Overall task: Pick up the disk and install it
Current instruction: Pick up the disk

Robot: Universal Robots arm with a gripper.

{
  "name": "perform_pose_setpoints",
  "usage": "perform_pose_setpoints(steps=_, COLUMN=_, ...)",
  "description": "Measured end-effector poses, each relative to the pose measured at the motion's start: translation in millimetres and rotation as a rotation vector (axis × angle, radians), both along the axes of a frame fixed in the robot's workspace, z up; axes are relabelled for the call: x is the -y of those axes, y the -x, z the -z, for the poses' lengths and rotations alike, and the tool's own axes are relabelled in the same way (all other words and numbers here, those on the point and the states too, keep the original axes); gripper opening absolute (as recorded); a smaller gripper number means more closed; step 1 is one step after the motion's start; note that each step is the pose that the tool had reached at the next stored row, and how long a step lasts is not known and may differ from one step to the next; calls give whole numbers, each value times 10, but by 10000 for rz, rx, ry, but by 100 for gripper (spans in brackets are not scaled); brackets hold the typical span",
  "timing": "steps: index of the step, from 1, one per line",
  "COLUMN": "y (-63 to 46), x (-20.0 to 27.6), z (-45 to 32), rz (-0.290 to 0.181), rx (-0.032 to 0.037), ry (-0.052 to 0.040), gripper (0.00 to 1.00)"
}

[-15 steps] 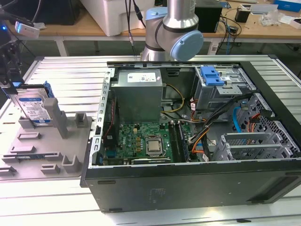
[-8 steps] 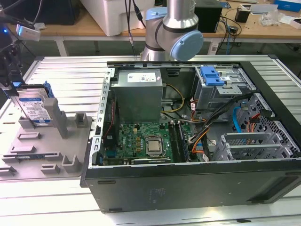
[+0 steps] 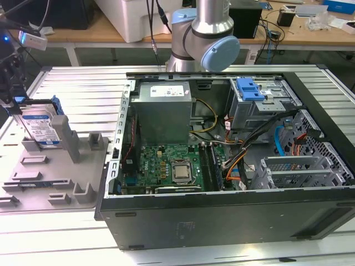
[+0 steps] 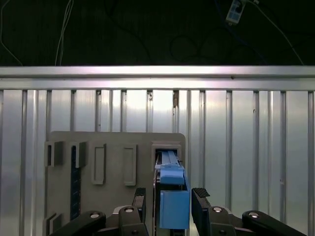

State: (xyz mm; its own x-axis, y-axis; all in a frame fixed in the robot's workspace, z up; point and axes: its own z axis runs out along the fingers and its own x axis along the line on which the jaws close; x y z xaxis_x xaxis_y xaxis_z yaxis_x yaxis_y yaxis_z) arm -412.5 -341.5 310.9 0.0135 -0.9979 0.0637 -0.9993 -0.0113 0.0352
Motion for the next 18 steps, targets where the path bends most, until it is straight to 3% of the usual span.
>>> perform_pose_setpoints(steps=18, y=14, x=-1, z=50, rz=1, rx=40, ry=-22, gripper=49)
